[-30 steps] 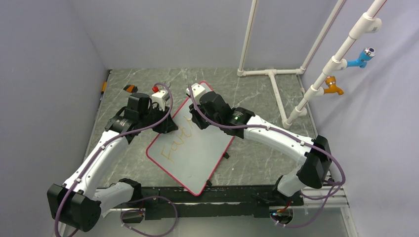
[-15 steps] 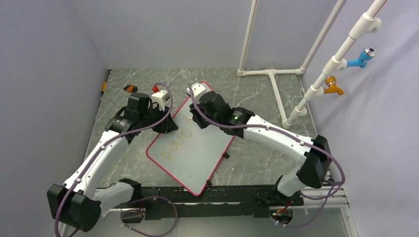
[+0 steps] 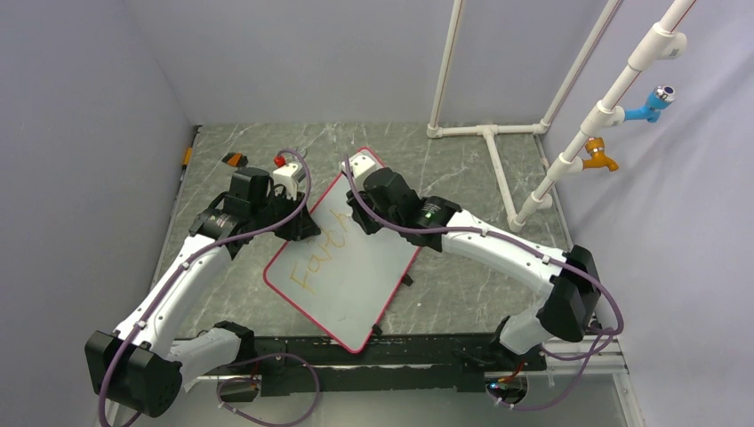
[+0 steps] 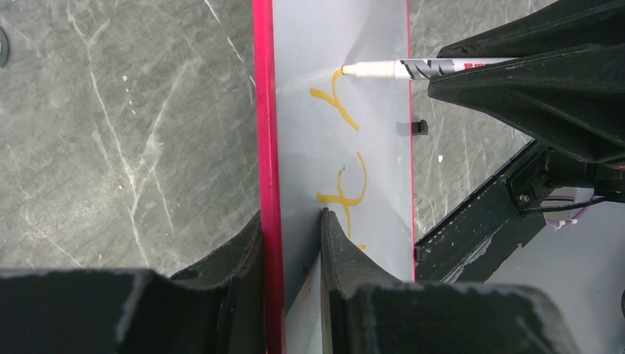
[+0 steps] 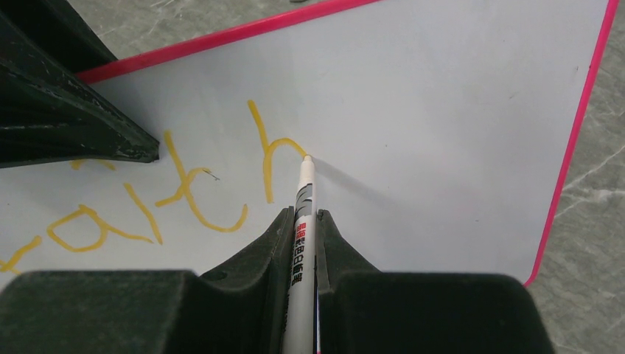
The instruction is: Write a sentence on the whiteboard
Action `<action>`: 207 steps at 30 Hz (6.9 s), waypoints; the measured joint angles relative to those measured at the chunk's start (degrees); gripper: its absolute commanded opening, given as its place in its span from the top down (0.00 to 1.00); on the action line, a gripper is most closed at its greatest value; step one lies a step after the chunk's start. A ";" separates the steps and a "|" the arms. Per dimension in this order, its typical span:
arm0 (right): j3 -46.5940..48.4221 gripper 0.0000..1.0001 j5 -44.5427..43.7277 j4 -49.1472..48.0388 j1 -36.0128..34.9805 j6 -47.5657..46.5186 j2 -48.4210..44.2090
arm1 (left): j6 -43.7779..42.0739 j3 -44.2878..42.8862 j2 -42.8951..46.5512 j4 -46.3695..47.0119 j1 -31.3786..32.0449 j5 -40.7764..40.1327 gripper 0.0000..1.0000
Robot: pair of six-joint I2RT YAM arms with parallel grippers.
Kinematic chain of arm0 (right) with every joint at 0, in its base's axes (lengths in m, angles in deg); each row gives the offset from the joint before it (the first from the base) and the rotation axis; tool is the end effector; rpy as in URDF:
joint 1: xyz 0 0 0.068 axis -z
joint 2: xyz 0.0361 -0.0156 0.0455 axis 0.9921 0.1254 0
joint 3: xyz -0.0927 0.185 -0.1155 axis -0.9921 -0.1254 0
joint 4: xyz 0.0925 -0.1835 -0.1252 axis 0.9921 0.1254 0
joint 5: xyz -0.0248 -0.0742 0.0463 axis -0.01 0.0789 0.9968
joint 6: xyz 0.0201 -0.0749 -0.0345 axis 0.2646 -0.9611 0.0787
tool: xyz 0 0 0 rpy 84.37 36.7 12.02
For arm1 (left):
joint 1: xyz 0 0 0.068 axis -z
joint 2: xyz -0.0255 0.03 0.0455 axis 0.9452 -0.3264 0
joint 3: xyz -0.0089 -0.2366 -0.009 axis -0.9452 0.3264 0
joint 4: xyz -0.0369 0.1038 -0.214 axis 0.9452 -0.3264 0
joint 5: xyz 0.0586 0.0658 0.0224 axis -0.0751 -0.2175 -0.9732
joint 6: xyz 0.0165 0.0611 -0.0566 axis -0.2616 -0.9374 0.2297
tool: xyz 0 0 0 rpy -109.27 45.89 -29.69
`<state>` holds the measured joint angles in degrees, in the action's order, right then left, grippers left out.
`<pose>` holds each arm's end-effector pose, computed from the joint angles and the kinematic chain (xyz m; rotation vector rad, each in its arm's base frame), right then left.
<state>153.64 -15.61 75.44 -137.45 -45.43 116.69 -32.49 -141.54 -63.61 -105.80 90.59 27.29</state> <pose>0.2146 0.2857 0.2736 -0.7934 2.0511 0.4899 0.2210 -0.1111 0.2582 0.4017 2.2937 -0.7499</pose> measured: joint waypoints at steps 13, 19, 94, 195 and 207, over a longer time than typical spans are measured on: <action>-2.54 1.00 1.03 1.03 0.13 0.04 -1.92 | -0.11 0.00 0.00 0.07 0.02 0.11 1.00; -2.54 1.00 1.29 4.33 0.02 0.81 -2.93 | -0.48 0.00 0.17 0.68 0.13 0.22 1.00; -14.99 1.00 18.84 -6.84 -11.43 -5.16 -9.84 | -0.59 -1.44 -1.07 2.71 -4.31 -2.40 1.00; -14.36 1.00 6.40 -6.45 -17.73 -2.19 -4.90 | -1.01 -1.42 -1.07 2.25 -4.68 -2.38 1.00; -16.92 1.00 6.05 -5.81 -18.45 -1.25 -5.97 | -1.01 -1.42 -1.05 2.25 -4.68 -2.38 1.00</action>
<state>136.72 -9.55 69.63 -155.90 -46.68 110.73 -33.50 -142.96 -64.66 -103.55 85.91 24.90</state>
